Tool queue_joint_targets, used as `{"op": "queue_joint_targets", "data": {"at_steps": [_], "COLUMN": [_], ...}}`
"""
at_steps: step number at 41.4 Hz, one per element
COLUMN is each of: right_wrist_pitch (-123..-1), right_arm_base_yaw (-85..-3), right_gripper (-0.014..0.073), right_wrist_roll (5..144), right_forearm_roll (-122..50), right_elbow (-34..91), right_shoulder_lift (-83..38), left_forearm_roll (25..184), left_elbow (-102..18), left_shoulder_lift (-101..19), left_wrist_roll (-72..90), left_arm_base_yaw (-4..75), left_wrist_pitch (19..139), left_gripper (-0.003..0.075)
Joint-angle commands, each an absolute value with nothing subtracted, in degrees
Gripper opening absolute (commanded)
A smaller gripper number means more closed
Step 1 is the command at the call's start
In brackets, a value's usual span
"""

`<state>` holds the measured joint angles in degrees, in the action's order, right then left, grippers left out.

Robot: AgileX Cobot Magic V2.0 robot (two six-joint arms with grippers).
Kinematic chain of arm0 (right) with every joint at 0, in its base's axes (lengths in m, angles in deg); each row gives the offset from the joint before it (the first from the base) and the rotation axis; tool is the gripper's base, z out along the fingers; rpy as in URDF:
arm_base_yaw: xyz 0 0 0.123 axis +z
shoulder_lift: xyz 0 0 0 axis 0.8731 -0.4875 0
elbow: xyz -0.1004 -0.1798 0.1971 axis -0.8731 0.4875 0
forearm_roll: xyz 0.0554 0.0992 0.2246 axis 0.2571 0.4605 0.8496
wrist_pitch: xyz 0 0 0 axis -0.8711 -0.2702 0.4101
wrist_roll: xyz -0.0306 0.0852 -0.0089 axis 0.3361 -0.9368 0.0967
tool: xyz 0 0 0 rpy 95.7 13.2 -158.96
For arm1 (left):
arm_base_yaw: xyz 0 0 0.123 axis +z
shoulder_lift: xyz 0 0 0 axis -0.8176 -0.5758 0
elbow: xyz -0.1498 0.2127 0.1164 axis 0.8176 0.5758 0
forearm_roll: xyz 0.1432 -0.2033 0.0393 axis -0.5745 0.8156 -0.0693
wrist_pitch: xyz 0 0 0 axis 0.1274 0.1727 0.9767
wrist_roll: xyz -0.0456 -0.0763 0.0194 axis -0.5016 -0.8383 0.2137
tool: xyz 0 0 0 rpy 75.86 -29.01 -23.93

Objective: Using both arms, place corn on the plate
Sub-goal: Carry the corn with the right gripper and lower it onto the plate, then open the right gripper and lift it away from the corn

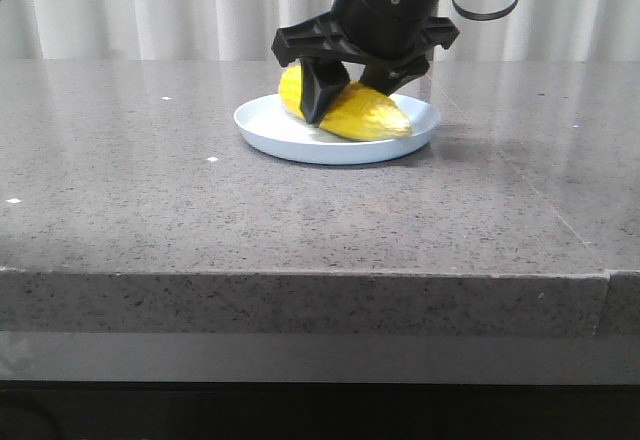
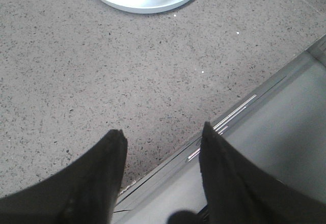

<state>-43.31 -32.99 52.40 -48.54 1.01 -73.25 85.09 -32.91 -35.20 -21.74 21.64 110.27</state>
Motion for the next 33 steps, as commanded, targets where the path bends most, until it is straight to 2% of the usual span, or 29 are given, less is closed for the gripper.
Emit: {"op": "queue_joint_targets", "data": {"at_steps": [1, 9, 19, 33], "right_wrist_pitch": [-46.89, -40.66, -29.01, -25.03], "right_arm_base_yaw": [-33.03, -33.03, -32.41, -30.89], "right_gripper": [0.0647, 0.0645, 0.0645, 0.0645], "right_wrist_roll": [52.88, 52.88, 52.88, 52.88], "right_forearm_roll": [-48.82, -49.37, -49.93, -49.99], "right_elbow": [-0.84, -4.27, -5.22, 7.76], "right_shoulder_lift": [-70.16, -68.18, -58.98, -38.48], "left_forearm_roll": [85.61, 85.61, 85.61, 85.61], "left_elbow": [-34.39, -34.39, -34.39, -34.39], "left_shoulder_lift": [-34.63, -34.63, -34.63, -34.63], "left_wrist_roll": [-21.77, -21.77, -21.77, -21.77], "left_arm_base_yaw": [21.22, 21.22, 21.22, 21.22], "left_wrist_pitch": [106.65, 106.65, 106.65, 106.65], "left_gripper": [0.0335, 0.0335, 0.0335, 0.0335]}}
